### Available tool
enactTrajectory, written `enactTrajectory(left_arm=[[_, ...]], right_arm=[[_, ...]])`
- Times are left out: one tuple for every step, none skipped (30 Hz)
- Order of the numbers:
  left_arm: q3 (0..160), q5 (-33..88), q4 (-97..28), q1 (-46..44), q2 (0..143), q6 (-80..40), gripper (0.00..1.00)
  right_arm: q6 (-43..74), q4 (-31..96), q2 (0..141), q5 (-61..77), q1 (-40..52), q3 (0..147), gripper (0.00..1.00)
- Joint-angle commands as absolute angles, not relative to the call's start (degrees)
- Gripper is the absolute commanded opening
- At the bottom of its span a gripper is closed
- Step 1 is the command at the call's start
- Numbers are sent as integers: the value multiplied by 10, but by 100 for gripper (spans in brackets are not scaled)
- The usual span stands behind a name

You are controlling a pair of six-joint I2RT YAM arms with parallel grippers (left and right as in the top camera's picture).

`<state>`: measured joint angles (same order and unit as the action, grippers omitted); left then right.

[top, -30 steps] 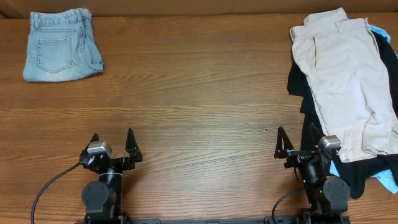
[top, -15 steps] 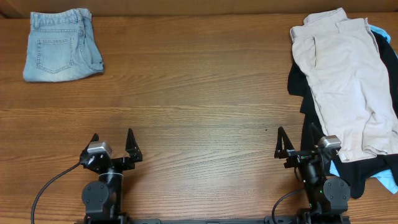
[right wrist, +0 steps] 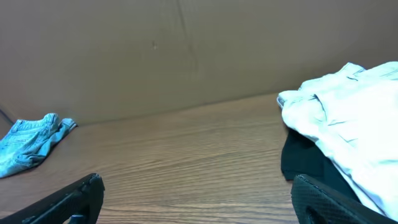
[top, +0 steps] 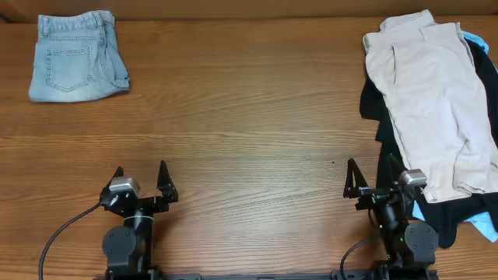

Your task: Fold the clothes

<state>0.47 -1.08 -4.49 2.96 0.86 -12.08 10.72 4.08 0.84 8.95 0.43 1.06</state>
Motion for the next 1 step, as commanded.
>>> enactTrajectory(left_arm=[[3, -4, -44, 26, 3, -120, 100]], right_arm=[[111, 38, 2, 86, 7, 4, 100]])
